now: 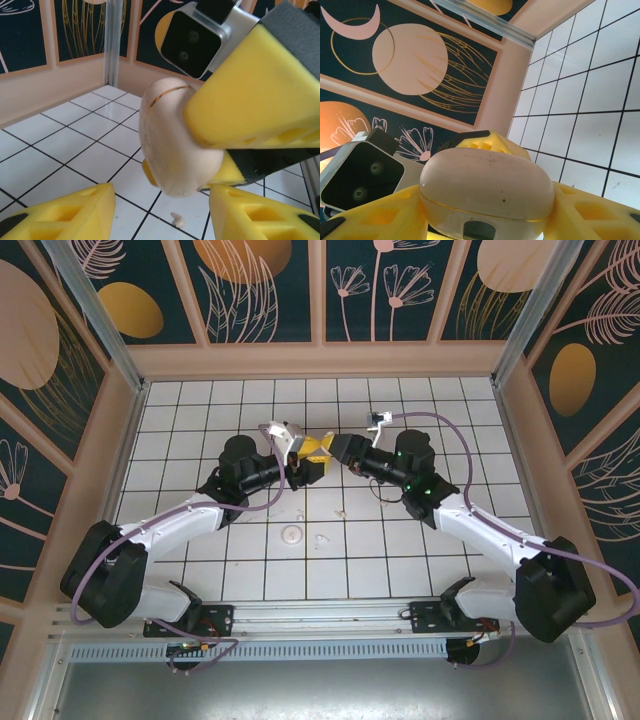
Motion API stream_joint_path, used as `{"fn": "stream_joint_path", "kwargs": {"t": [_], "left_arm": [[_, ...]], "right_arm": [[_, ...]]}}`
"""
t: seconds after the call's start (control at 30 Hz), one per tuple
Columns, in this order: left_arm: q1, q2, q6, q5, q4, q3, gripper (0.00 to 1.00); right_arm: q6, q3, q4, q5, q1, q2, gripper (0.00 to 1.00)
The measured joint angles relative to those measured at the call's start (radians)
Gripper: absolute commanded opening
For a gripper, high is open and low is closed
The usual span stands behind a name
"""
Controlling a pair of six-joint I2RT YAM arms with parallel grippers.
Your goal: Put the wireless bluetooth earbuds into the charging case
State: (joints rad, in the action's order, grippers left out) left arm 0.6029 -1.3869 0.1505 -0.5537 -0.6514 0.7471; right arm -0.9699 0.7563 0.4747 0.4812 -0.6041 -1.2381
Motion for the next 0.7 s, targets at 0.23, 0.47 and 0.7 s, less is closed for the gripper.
{"fn": "stream_joint_path", "kwargs": {"t": [0.23,0.47,0.7], "left_arm": [[0.005,-0.004,0.032,-0.008,-0.042,0.008,0.44],[0.009,-0.009,0.048,-0.012,-0.054,0.018,0.27],[0.009,-0.021,0.053,-0.013,-0.055,0.022,0.19]], "right_arm": [[-0.007,0.0,0.001,0.013,-0.005,-0.006,0.55],[-0.01,0.0,0.019,0.014,-0.006,-0.007,0.55],[0.004,-0.001,0.014,0.003,-0.006,-0.008,0.7]]}}
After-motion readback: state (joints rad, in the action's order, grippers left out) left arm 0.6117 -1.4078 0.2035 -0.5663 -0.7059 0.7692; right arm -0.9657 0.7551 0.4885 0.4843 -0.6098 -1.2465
